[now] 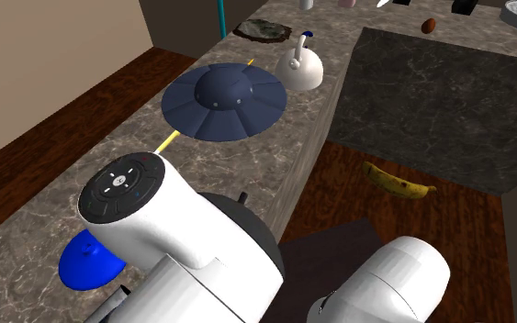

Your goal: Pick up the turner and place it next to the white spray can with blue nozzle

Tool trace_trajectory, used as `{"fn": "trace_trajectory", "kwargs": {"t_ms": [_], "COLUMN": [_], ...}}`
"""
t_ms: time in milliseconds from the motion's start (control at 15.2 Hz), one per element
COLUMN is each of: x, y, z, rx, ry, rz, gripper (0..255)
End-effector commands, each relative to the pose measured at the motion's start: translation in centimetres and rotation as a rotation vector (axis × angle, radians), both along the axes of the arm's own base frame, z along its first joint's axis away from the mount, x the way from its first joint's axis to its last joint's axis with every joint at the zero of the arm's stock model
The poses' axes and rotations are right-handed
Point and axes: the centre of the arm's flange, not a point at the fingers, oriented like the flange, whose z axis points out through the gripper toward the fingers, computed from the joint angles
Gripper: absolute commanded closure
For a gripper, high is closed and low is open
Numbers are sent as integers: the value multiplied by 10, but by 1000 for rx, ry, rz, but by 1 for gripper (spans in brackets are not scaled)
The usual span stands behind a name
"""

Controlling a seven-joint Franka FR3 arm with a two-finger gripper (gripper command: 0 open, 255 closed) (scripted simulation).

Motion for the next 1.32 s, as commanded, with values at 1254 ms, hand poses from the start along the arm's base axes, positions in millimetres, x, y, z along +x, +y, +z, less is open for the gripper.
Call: {"fn": "trace_trajectory", "kwargs": {"t_ms": [1254], "x": [1], "y": [0], "z": [-104], "rx": [0], "ry": [0], "rz": [0], "gripper": [255]}}
